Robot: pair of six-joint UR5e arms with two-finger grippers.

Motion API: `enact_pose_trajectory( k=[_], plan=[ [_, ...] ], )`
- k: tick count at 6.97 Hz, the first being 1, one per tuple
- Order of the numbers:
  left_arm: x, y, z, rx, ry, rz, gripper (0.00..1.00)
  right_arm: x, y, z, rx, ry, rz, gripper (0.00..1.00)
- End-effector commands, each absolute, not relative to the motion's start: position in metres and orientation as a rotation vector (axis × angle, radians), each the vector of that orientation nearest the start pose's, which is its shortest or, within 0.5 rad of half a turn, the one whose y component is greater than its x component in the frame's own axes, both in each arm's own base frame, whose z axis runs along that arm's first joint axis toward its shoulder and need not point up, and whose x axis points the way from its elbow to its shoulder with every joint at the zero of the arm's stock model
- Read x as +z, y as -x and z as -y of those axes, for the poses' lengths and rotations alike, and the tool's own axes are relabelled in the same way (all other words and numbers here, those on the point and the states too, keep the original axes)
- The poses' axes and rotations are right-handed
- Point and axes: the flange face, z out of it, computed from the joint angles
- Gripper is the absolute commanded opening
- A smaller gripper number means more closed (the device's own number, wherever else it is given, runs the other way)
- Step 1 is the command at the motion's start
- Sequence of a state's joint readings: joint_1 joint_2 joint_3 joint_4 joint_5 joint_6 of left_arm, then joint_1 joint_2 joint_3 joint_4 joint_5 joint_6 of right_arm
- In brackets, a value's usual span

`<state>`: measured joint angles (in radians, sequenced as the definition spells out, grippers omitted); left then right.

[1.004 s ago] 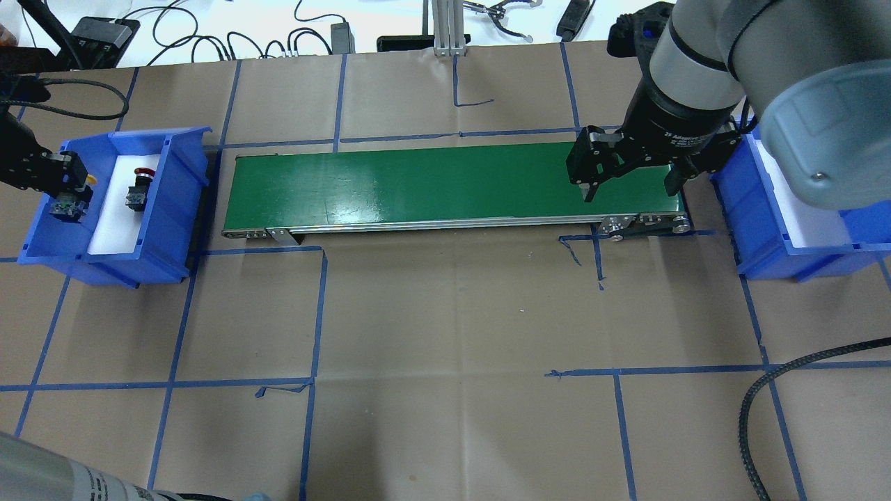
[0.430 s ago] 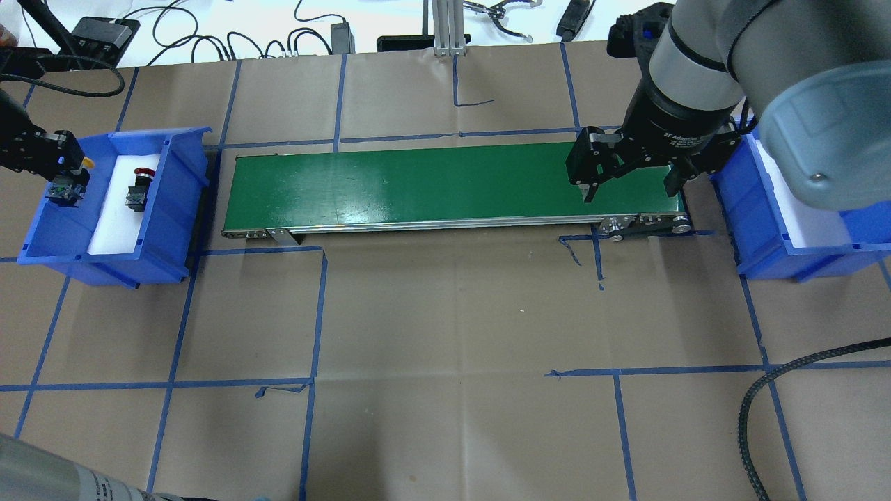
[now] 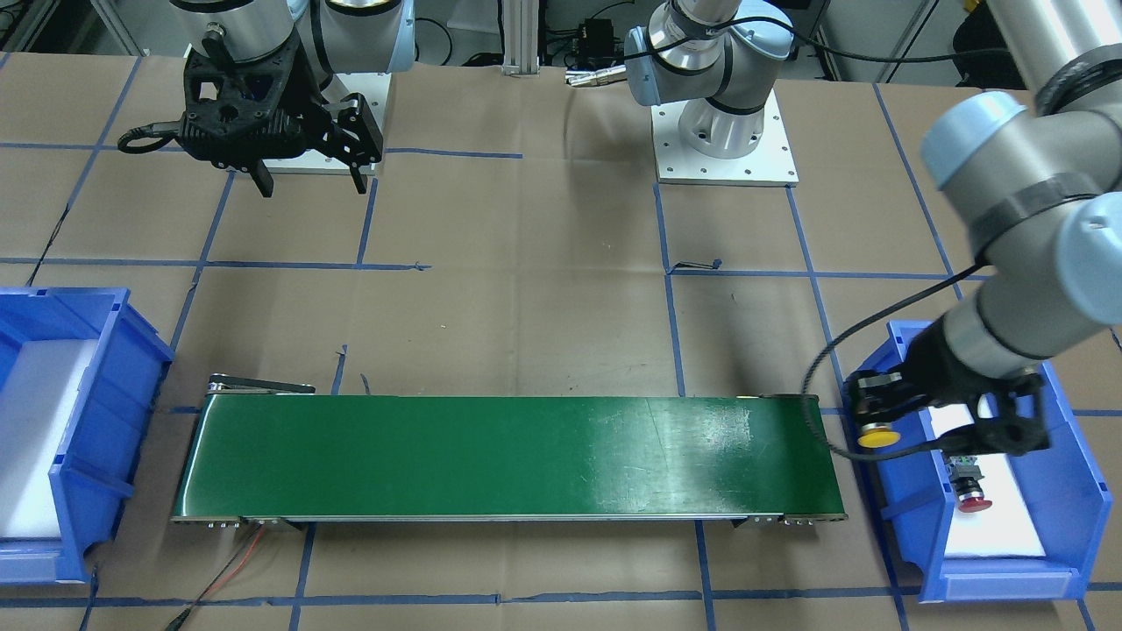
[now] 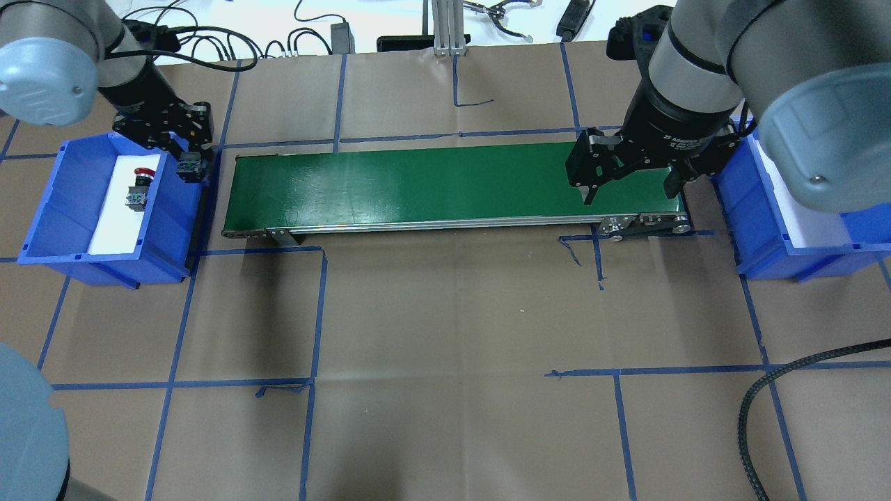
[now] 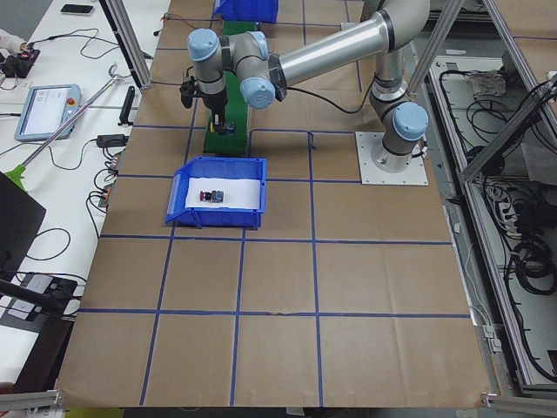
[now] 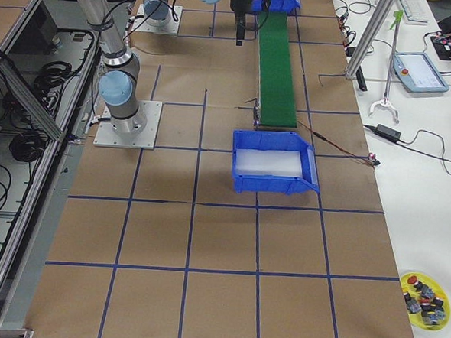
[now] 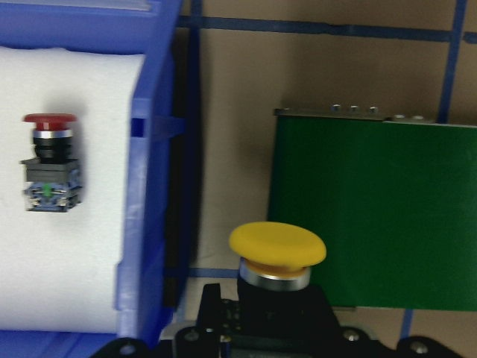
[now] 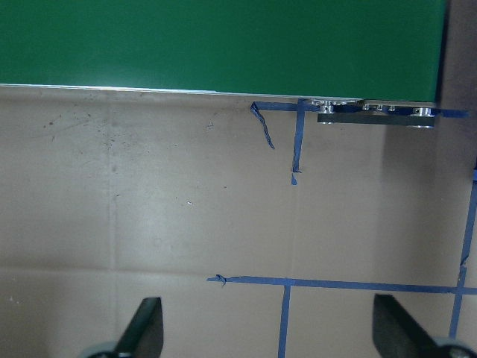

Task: Transport two buttons from left to right
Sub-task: 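Carry the yellow button with the left gripper onto the conveyor end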

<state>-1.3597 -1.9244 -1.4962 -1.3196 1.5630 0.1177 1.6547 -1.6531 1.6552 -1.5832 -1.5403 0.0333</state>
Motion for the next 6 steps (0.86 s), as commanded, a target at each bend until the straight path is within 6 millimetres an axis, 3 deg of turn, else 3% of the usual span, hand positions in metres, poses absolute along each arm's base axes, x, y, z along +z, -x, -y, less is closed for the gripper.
enact_pose_trajectory(
  k=[1,4,5,6],
  plan=[
    [0.314,0.071,0.641,0.074,0.191,-3.143,0.10,0.486,-0.174,0.445,-0.009,0.079,-3.109,1.00],
    [0.259,0.079,0.636,0.012,0.195,-3.137,0.10,0.486,-0.174,0.445,-0.009,0.079,-3.109,1.00],
    [0.253,0.080,0.628,0.024,0.197,-3.136,0.10,0.486,-0.174,0.445,-0.009,0.079,-3.109,1.00],
    [0.249,0.080,0.626,0.036,0.197,-3.134,0.28,0.486,-0.174,0.445,-0.009,0.079,-3.109,1.00]
  ],
)
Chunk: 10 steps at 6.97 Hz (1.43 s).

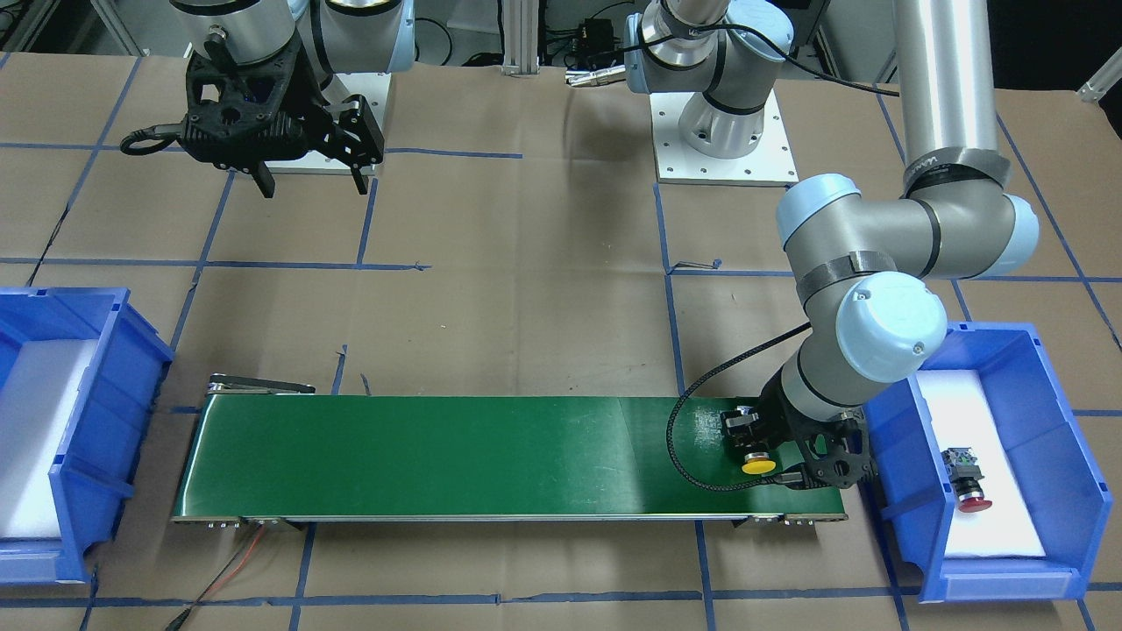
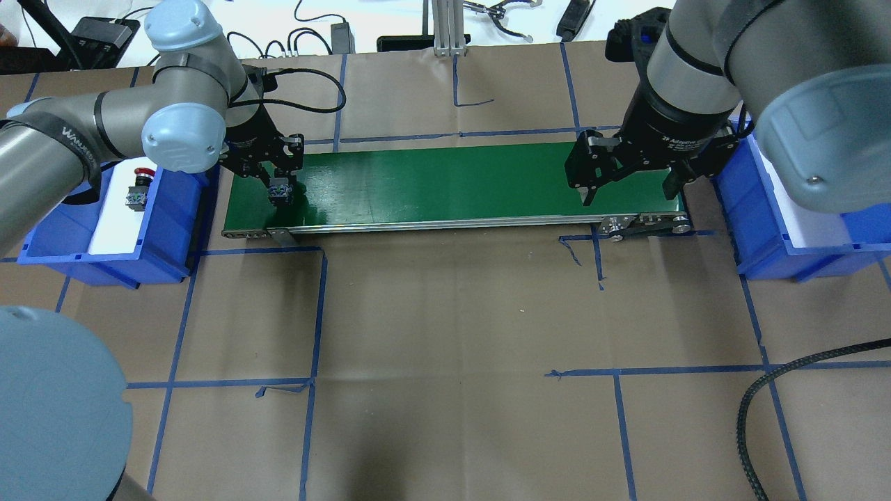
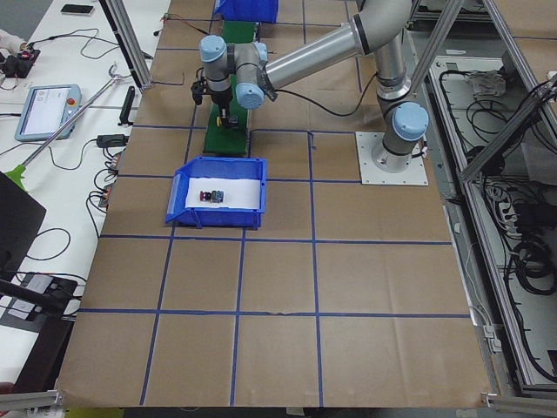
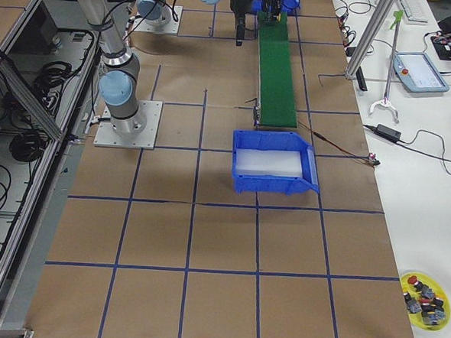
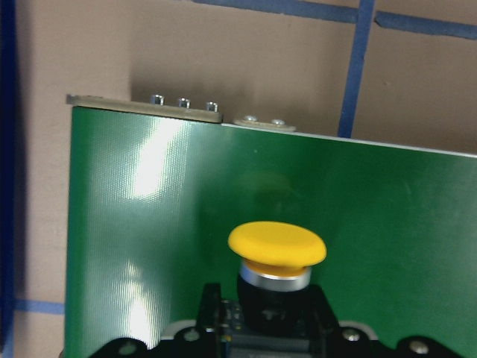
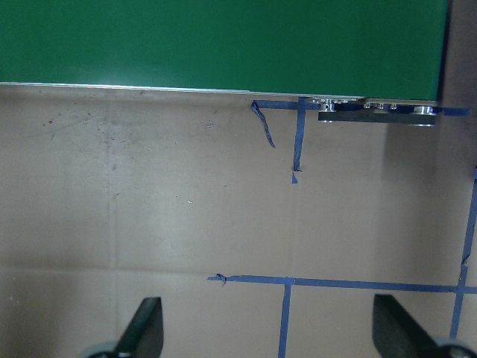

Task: Transport two buttons from left to right
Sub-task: 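Carry the yellow button with the left gripper onto the conveyor end, then release the yellow button on the belt and lift the left gripper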

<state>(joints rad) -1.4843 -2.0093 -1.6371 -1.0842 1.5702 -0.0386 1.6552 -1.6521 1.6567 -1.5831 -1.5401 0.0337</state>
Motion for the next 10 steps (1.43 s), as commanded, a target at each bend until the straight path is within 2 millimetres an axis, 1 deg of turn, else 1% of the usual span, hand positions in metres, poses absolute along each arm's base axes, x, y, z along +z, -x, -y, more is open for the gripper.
enact_pose_trajectory(
  k=[1,2,3,4,5,6,7,8,9,10],
  plan=[
    [0.253,0.080,0.625,0.012,0.200,-3.138,0.96,0.486,-0.174,0.445,-0.011,0.079,-3.109,1.00],
    [0.265,0.079,0.628,-0.029,0.212,-3.139,1.00,0.486,-0.174,0.445,-0.009,0.079,-3.109,1.00],
    [0.290,0.075,0.634,-0.090,0.219,-3.125,1.00,0.485,-0.174,0.445,-0.007,0.079,-3.110,1.00],
    [0.332,0.070,0.628,-0.103,0.228,-3.127,1.00,0.485,-0.174,0.445,-0.009,0.079,-3.110,1.00],
    [0.378,0.069,0.621,-0.101,0.233,-3.125,1.00,0.486,-0.174,0.445,-0.009,0.079,-3.109,1.00],
    [0.410,0.067,0.620,-0.074,0.221,-3.127,1.00,0.486,-0.174,0.445,-0.009,0.079,-3.109,1.00],
    [0.426,0.051,0.629,-0.053,0.257,-3.127,1.00,0.485,-0.174,0.445,-0.007,0.079,-3.110,1.00],
    [0.428,0.026,0.635,-0.039,0.272,-3.129,1.00,0.485,-0.174,0.445,-0.007,0.079,-3.110,1.00],
    [0.421,0.000,0.637,-0.024,0.203,-3.133,1.00,0.485,-0.174,0.445,-0.007,0.079,-3.110,1.00],
    [0.411,-0.039,0.643,-0.012,0.131,-3.131,1.00,0.485,-0.174,0.445,-0.007,0.079,-3.110,1.00]
  ],
)
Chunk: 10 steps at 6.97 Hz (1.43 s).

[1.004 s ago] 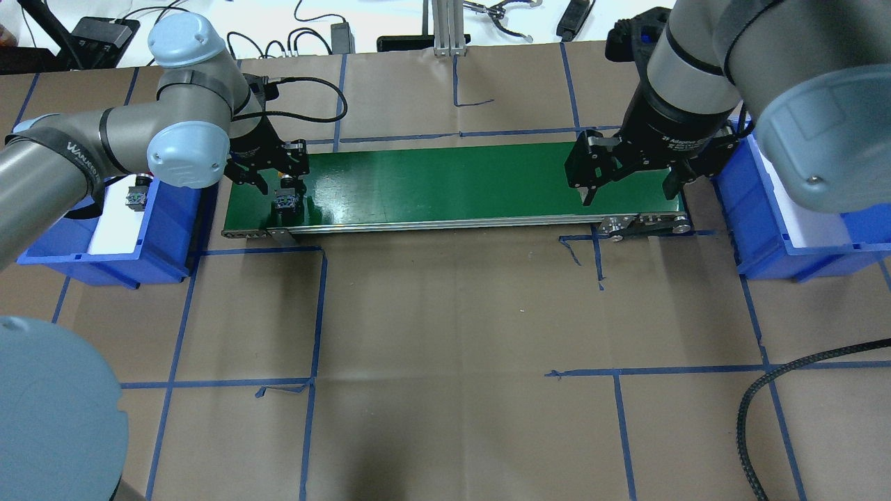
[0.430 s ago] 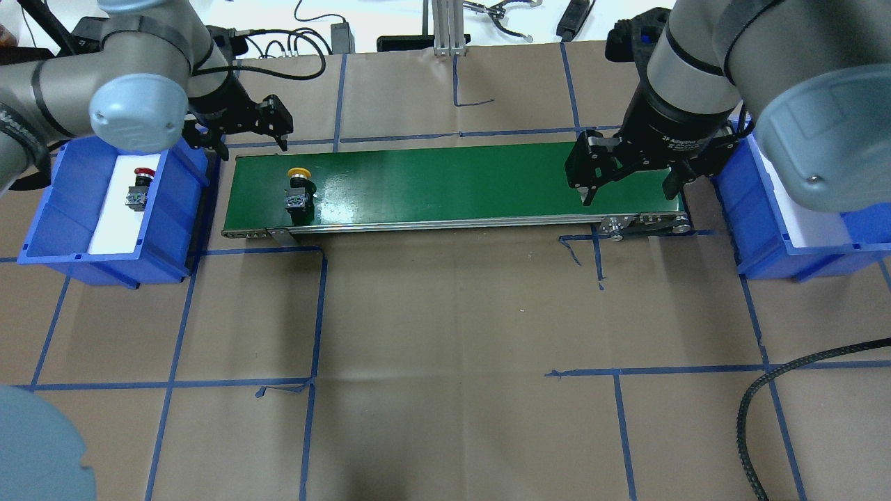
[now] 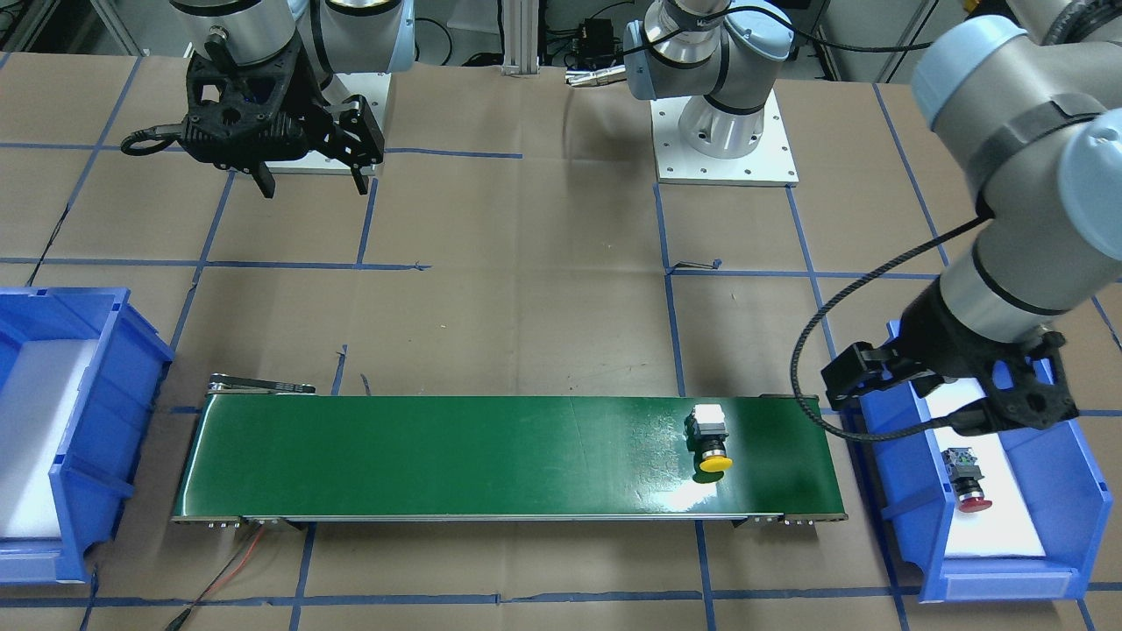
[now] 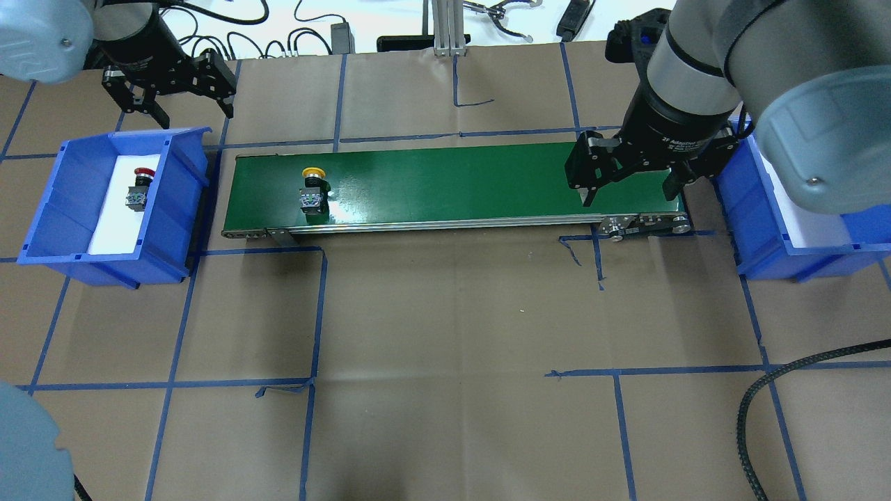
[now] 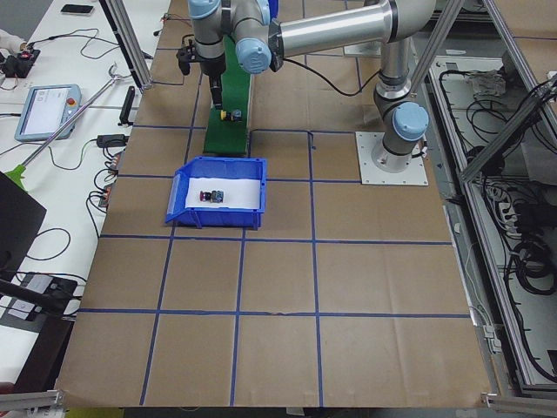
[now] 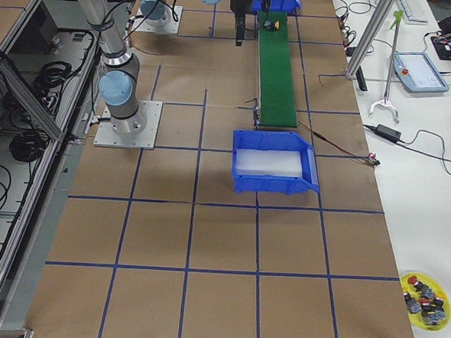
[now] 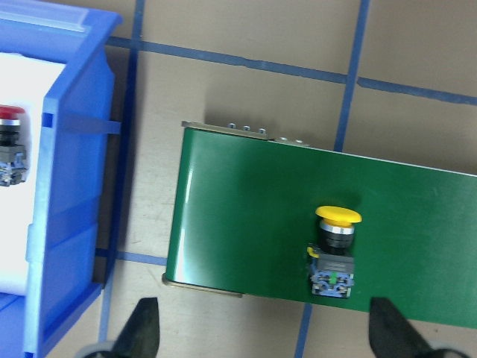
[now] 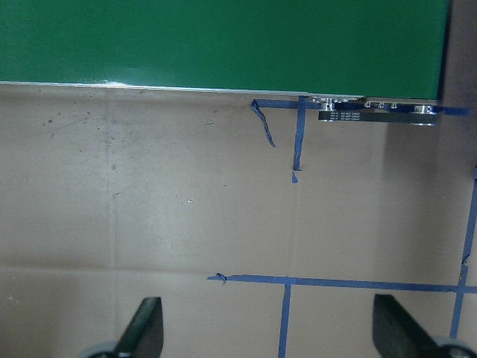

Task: Transport two buttons from left to right
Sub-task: 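Return the left gripper to the bin and grasp the red-capped button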

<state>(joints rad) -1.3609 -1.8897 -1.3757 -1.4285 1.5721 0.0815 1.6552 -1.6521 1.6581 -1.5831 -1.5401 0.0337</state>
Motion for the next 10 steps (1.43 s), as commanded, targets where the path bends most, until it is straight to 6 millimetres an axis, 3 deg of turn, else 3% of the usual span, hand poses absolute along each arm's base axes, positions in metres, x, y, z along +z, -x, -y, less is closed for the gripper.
enact_pose_trajectory(
  k=[1,2,4,6,10],
  plan=[
    [0.403,-0.100,0.644,-0.002,0.140,-3.136,1.00,0.484,-0.175,0.445,-0.004,0.079,-3.110,1.00],
    [0.394,-0.152,0.638,0.014,0.097,-3.142,1.00,0.485,-0.175,0.445,-0.007,0.079,-3.108,1.00],
    [0.368,-0.219,0.639,0.017,0.029,-3.151,1.00,0.484,-0.175,0.445,-0.004,0.079,-3.110,1.00],
    [0.338,-0.219,0.649,-0.007,0.019,-3.150,1.00,0.484,-0.175,0.445,-0.004,0.079,-3.108,1.00],
    [0.258,-0.220,0.658,-0.036,0.010,-3.139,1.00,0.484,-0.175,0.445,-0.004,0.079,-3.110,1.00]
  ],
)
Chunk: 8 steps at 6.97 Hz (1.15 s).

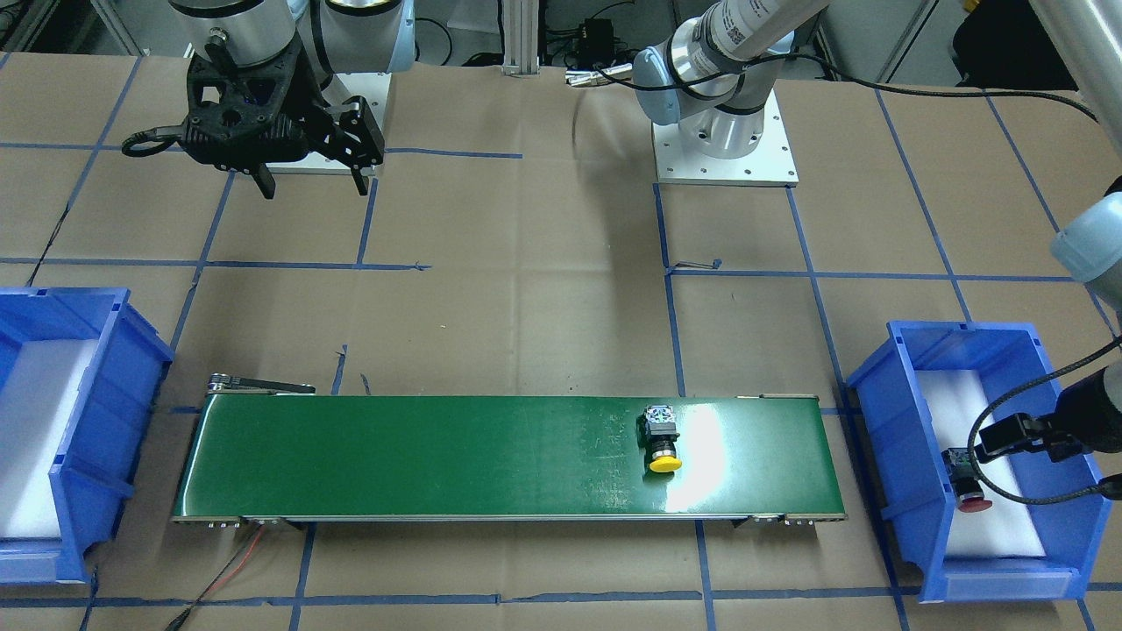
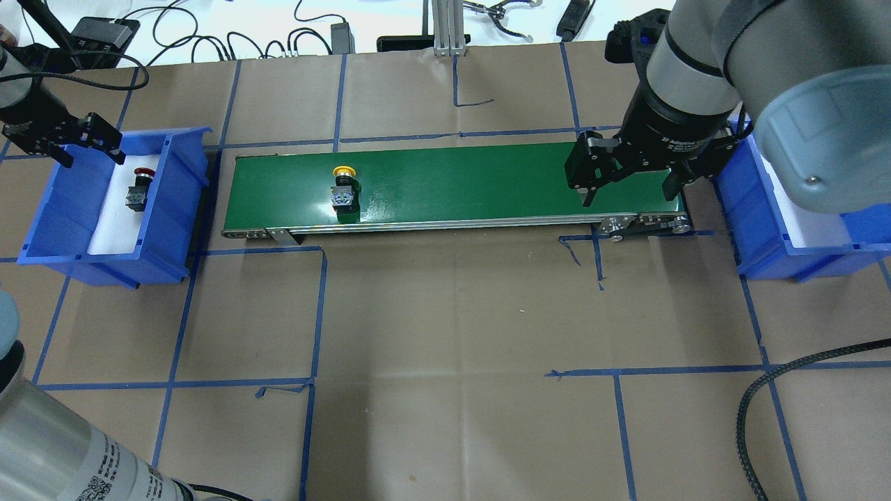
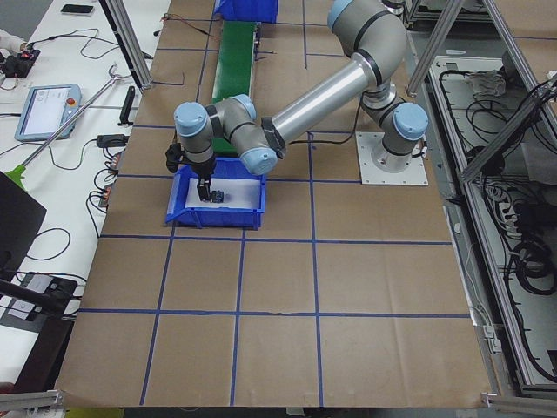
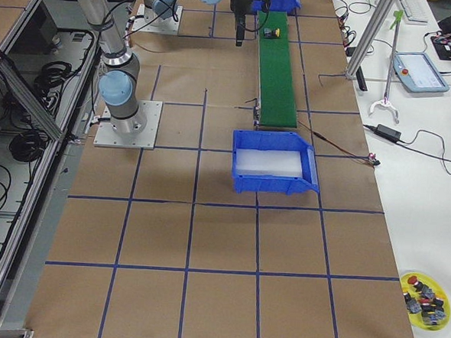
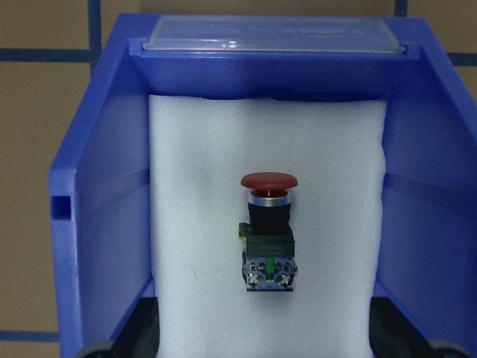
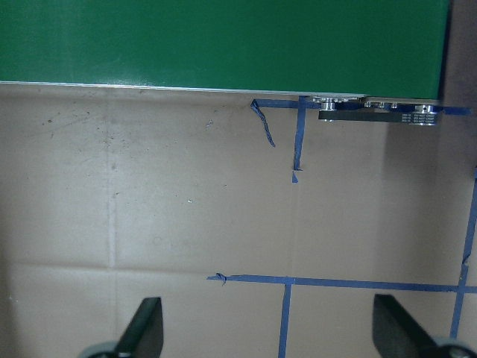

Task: Transport two buttons from left to right
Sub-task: 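Return the left gripper to the bin and grasp the red-capped button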

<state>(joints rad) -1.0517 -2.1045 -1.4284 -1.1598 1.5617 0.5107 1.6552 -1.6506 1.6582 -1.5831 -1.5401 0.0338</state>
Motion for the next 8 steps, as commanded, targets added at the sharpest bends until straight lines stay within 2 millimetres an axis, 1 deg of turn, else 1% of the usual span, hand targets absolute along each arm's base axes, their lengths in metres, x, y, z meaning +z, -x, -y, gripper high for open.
enact_pose_trajectory(
  k=[1,2,4,5,6,7,8],
  plan=[
    [0.238,-0.217,0.658,-0.051,0.005,-3.133,1.00,0.484,-0.175,0.445,-0.004,0.079,-3.110,1.00],
    [0.225,-0.217,0.657,-0.055,0.007,-3.132,1.00,0.483,-0.174,0.445,-0.002,0.079,-3.110,1.00],
    [0.212,-0.218,0.657,-0.026,0.014,-3.143,0.99,0.483,-0.174,0.445,-0.002,0.079,-3.110,1.00],
    [0.211,-0.217,0.657,-0.026,0.024,-3.143,0.85,0.483,-0.174,0.445,-0.002,0.079,-3.110,1.00],
    [0.212,-0.217,0.658,-0.027,0.045,-3.141,0.65,0.483,-0.174,0.445,-0.002,0.079,-3.110,1.00],
    [0.212,-0.218,0.658,-0.020,0.050,-3.133,0.40,0.483,-0.174,0.445,-0.002,0.079,-3.110,1.00],
    [0.213,-0.218,0.658,-0.026,0.089,-3.135,0.19,0.483,-0.175,0.445,-0.002,0.079,-3.108,1.00]
  ],
)
